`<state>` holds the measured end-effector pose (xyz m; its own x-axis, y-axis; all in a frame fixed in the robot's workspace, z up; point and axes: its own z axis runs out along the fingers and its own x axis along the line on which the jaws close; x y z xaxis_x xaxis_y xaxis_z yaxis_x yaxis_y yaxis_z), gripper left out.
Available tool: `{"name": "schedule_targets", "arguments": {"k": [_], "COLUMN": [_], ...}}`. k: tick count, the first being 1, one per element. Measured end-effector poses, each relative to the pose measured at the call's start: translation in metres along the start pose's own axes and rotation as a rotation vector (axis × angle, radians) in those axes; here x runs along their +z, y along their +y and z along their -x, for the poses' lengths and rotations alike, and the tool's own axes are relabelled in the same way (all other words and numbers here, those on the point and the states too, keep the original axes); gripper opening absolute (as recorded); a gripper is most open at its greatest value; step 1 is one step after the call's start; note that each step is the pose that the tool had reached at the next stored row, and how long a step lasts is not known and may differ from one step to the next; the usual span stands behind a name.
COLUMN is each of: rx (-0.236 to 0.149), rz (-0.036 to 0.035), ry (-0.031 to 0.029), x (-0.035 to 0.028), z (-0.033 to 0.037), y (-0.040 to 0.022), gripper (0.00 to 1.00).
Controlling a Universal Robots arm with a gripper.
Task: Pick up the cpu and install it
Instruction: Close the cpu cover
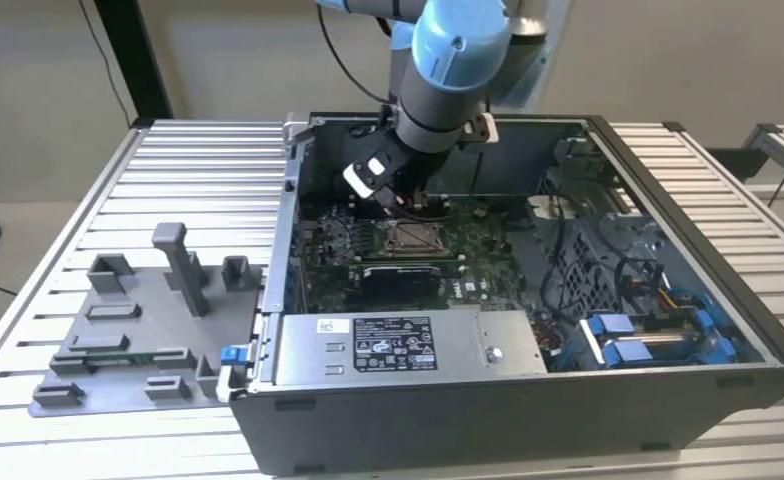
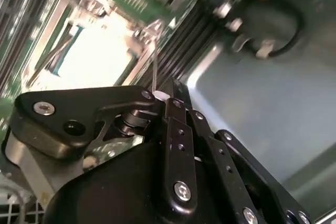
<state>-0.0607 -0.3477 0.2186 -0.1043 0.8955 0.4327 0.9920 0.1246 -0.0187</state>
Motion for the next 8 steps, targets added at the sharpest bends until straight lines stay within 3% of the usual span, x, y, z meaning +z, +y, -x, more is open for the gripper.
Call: {"name": "schedule_targets", "arguments": {"k": [4,8], "rx": [-0.006,-0.008], "rz": [0.0124,0.0173], "ry": [-0.0018,-0.0024], "x": [0.002,0.0068], "z": [-0.0015,0.0033], "y": [-0.0181,-0.0262], "gripper": [0.0,0.0]}}
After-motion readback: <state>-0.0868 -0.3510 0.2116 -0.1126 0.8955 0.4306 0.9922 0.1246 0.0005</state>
